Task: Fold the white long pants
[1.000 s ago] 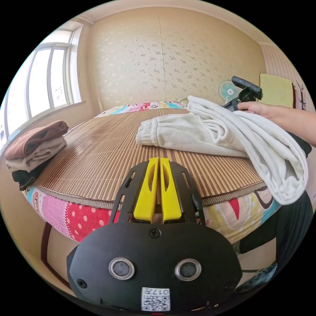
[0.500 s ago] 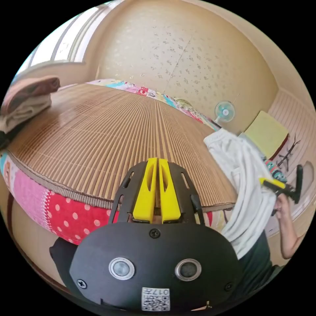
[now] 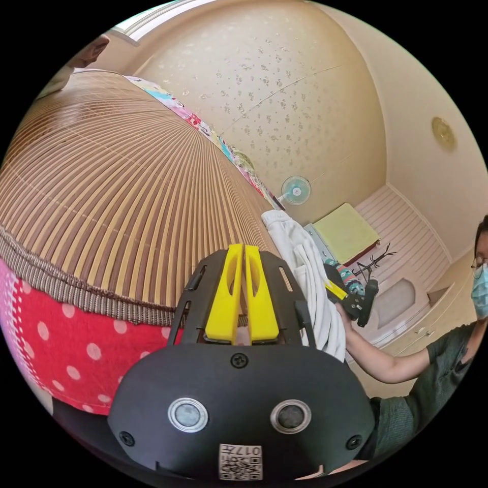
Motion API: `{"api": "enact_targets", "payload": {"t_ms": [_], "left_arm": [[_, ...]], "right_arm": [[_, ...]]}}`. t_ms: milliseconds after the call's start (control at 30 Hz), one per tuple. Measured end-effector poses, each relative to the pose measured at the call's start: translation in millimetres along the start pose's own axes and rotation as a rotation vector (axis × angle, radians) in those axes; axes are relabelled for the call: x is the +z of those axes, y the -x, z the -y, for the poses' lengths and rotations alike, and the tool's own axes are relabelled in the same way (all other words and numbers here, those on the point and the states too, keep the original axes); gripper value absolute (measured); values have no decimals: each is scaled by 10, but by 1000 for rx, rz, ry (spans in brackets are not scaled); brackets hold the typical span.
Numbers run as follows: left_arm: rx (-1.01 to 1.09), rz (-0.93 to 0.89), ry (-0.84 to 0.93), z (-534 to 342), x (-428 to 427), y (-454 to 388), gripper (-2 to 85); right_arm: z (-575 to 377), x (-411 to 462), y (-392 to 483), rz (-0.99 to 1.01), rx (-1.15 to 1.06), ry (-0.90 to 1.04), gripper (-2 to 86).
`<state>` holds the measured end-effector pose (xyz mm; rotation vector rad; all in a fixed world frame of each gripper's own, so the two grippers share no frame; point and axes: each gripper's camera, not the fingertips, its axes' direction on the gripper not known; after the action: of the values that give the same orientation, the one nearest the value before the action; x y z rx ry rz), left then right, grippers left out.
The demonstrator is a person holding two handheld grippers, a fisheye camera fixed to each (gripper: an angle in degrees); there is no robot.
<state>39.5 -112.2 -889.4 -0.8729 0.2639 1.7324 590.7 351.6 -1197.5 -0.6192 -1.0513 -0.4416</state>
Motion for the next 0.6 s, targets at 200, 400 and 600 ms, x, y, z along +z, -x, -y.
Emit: {"api": "enact_targets", "payload": {"t_ms": [200, 400, 600], "left_arm": [[-3, -21, -6, 41, -117, 96, -10], [-2, -20, -14, 50, -204, 137, -10], [-24, -35, -20, 40, -265, 190, -10]], "right_arm": [[-311, -140, 14, -40, 63, -117, 61], [-544, -232, 66, -115, 92, -198, 62], [-632, -241, 48, -127, 88, -199, 63]]}}
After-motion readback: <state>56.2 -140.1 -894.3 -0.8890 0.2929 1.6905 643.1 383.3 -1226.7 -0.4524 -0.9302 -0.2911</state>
